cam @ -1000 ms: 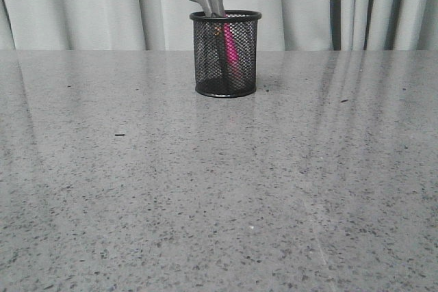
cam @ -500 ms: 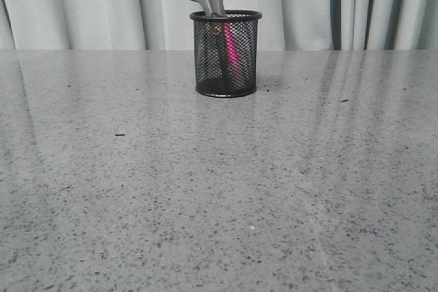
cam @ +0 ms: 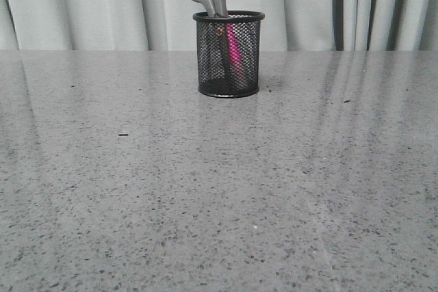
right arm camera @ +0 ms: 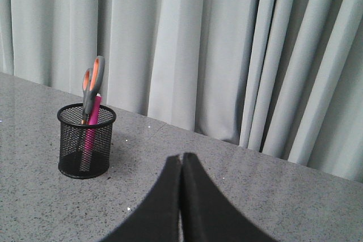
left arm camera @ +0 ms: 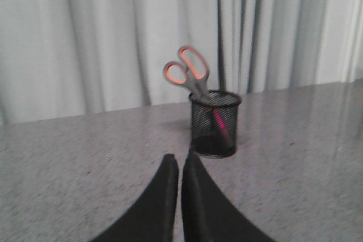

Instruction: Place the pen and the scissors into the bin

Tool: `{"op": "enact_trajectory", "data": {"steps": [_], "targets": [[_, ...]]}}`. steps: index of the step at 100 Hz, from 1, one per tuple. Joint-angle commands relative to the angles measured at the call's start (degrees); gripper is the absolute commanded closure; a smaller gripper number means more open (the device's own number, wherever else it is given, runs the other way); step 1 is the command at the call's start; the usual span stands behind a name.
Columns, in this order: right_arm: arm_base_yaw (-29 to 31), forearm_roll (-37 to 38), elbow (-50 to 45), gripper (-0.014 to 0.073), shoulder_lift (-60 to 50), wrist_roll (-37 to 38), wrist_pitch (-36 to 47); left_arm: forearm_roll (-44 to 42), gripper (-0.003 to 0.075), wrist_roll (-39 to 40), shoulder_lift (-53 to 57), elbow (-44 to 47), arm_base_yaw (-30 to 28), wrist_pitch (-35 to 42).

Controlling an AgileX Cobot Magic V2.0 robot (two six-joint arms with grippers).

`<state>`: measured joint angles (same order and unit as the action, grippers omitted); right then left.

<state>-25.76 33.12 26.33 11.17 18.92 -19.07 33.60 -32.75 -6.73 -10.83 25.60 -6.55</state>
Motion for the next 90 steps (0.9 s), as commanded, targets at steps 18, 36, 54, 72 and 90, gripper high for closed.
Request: {"op": "enact_trajectory", "data": {"steps": [18,36,54,72,90], "targets": [[0.1,0.7,1.5,0.0666,0.5,-0.2,3.4,-22.4,0.0740,21.6,8.0,7.3,-13.0,1.7],[0.1,0.7,1.5,0.0666,0.6,-0.2,3.4,-22.7,0.0740,21.6,8.5,12.0,-18.4,0.3],[0.1,0.7,1.5,0.0666,0.6,-0.2,3.5,-22.3,0.0740,21.6,8.8,12.5,-18.8,-8.6],[0.1,0.7,1.5,0.0666,0.6,-0.2,3.6,-21.9,0.0740,21.6,8.8,12.5,-18.8,-9.0],[0.1,0.7,1.5,0.0666,0.6,-0.2,3.6,-21.9,0.0740,21.6,8.8,12.5,-18.8,-9.0]]}}
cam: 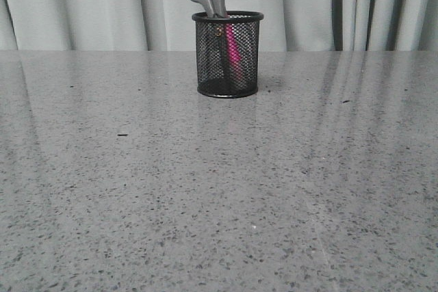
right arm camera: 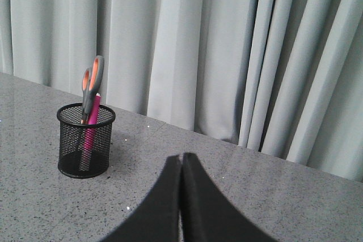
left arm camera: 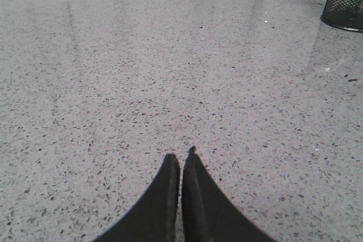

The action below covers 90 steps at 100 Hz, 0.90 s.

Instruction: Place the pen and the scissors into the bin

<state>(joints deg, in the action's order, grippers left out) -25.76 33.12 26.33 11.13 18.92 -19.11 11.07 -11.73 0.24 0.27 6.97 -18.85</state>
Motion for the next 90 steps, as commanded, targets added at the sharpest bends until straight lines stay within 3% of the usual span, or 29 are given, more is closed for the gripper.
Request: {"op": "enact_trajectory", "data": {"steps": [1,73,90], "targets": [[0.1,0.7,1.5,0.0666,0.6,-0.2,3.7,0.7,0.0740,0.5,1.8,1.4,-0.2,3.3],[0.1,0.7,1.5,0.0666,0.6,-0.2,3.8,0.7,0.0740,0.5,1.8,1.4,-0.2,3.4],[3.4,0.4,-0.5,0.0666,0.6,-0.2,3.6,0.7,0.0740,0.5,1.8,1.4,-0.2,3.4]]}}
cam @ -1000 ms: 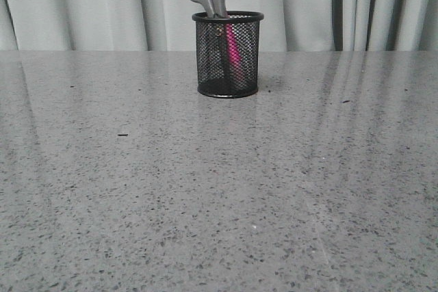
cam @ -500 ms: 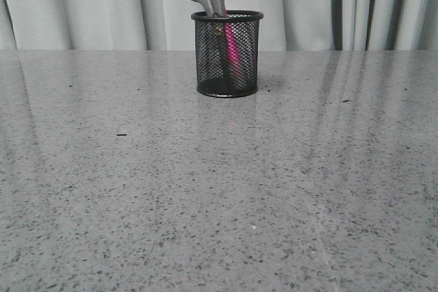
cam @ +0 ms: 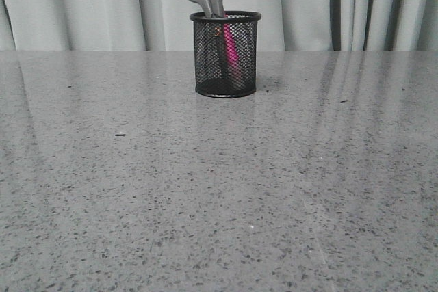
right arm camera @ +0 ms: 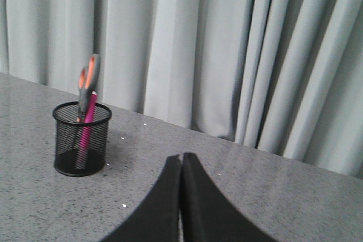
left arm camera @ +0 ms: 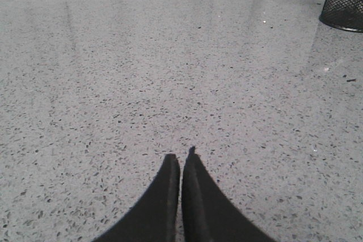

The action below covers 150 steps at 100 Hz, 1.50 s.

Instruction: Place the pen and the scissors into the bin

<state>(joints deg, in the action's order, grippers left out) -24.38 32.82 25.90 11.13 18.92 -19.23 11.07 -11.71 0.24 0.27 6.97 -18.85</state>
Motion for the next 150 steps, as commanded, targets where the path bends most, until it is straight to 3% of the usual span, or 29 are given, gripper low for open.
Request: {"op": "enact_trajectory", "data": {"steps": [1,14,27,39,49,86,108,150], "targets": [[2.6,0.7,-0.3,0.0666,0.6,-0.2,4.4,0.7,0.0740,0.5,1.8,1.4,-0.2,3.4],[7.9,0.7,-7.5,0.0666,0.6,-0.2,15.6,0.7,0.0740,0.5,1.8,1.4,-0.2,3.4],[13.3,0.6,-17.4,0.0666,0.6,-0.2,35.2,0.7,0.0740,0.5,1.8,1.4,-0.2,3.4],[17.0,-6.2,-27.3,0.0666,0.5,-1.1,49.7,0.7,0.0740,0.5,1.8,1.4,-0.2,3.4],[17.1,-6.7,-27.1,0.0666,-0.7,-4.8,42.3,0.7,0.0740,0.5,1.8,1.4,-0.2,3.4],[18.1,-26.4,-27.3,0.0666,-1.2,-18.2,20.3,0.7,0.0740,0.5,1.8,1.4,-0.2,3.4],[18.1,-27.7,-27.3,0.0666,-1.2,-18.6,9.8,0.7,0.0740,0.5,1.8,1.4,-0.2,3.4],[18.1,-27.9,-27.3,0.0666,-3.0,-18.6,7.7,0.7,0.0740,0.5,1.8,1.4,-0.2,3.4]]}}
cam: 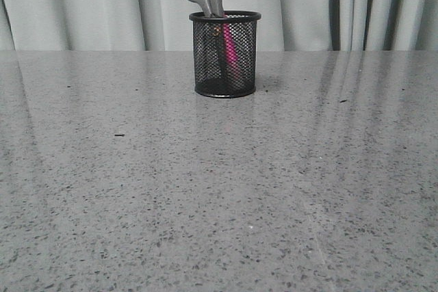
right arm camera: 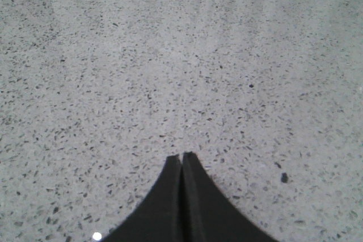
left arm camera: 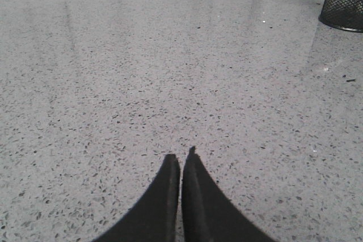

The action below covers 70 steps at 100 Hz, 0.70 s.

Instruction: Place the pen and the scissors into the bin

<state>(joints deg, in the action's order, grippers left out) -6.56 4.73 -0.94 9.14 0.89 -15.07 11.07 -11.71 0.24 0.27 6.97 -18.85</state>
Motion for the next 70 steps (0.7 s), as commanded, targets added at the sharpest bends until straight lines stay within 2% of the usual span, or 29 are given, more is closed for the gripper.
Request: {"op": "enact_trajectory", "data": {"steps": [1,19,26,70], "targets": [[0.3,0.2,-0.5,0.0666,-1.2,-0.5,3.5,0.7,0.0740,0.5,1.8,1.4,-0.2,3.4],[0.3,0.2,-0.5,0.0666,-11.6,-0.5,3.7,0.7,0.0740,0.5,1.8,1.4,-0.2,3.4],[0.5,0.2,-0.5,0.0666,-10.6,-0.5,6.1,0.7,0.0740,0.5,1.7,1.4,-0.2,3.5],[0.8,0.2,-0.5,0.0666,-11.1,-0.5,6.0,1.1,0.0740,0.5,1.7,1.4,-0.2,3.5]]}}
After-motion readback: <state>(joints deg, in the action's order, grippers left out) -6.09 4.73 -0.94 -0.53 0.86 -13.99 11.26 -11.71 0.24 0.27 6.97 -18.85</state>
